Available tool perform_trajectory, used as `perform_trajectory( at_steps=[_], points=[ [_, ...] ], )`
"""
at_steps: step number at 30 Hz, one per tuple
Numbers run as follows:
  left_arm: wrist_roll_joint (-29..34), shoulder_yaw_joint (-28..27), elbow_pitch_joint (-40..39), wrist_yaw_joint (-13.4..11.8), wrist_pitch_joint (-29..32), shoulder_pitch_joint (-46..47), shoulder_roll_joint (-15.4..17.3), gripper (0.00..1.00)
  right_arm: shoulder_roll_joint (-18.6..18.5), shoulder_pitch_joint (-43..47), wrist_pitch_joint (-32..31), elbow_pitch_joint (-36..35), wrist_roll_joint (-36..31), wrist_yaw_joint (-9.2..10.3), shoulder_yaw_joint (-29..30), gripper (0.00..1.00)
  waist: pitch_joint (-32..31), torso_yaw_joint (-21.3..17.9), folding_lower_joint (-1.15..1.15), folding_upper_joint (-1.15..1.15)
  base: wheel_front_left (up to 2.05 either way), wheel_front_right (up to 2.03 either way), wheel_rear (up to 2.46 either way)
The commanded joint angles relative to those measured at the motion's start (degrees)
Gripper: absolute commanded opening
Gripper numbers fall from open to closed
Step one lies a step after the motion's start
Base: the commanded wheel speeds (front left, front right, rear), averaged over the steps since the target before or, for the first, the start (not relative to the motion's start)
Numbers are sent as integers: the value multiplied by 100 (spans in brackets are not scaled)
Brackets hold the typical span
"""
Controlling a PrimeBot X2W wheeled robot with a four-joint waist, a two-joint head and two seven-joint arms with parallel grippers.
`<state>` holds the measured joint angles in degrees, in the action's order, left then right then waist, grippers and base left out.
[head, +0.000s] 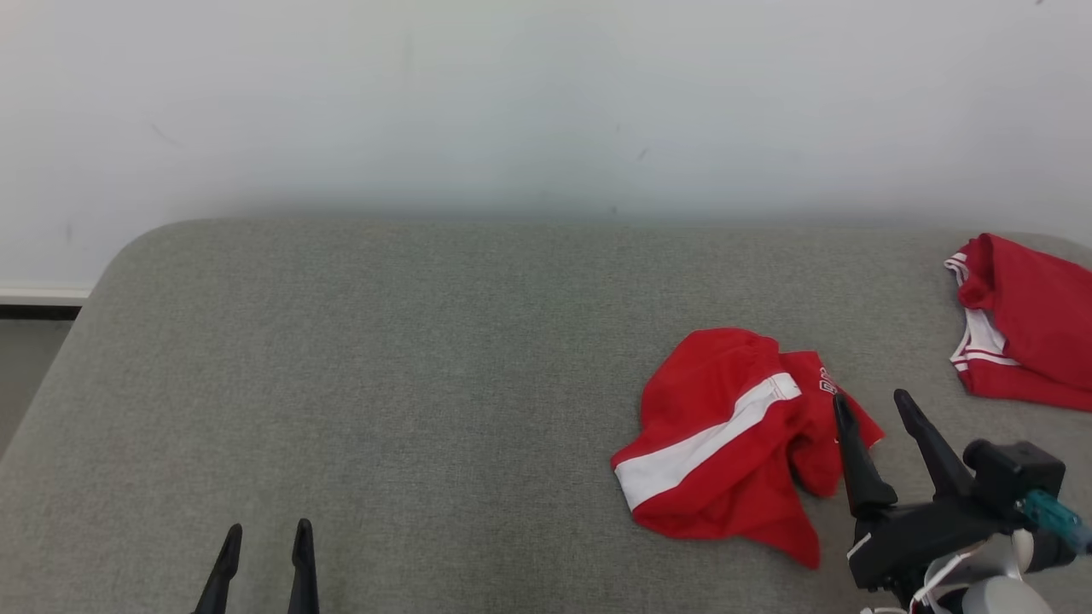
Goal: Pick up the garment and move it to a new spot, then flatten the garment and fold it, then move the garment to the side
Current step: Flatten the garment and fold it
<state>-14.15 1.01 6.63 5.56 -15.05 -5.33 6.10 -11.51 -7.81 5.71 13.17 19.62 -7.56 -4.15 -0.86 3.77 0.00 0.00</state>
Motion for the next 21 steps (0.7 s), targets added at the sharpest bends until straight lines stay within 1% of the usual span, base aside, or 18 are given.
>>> perform_trajectory(
  at_steps=[1,11,19,20,21],
  points=[
    [24,-12,27,23,-17,67,-31,100,-64,-122,-15,116,36,13,-40,100,49,101,0,0,0,0,0],
    [114,1,142,123,-17,246,-144,100,-292,-984,-50,1324,112,13,-366,100,331,527,0,0,0,0,0],
    [132,-45,199,151,-17,372,-205,100,-348,-1386,-238,2101,284,13,-619,100,462,726,0,0,0,0,0],
    [134,-53,203,156,-17,381,-209,100,-346,-1423,-243,2163,318,13,-659,44,464,736,0,0,0,0,0],
    [141,-61,210,160,-17,391,-217,100,-361,-1471,-220,2208,346,13,-691,0,464,743,0,0,0,0,0]
  ],
)
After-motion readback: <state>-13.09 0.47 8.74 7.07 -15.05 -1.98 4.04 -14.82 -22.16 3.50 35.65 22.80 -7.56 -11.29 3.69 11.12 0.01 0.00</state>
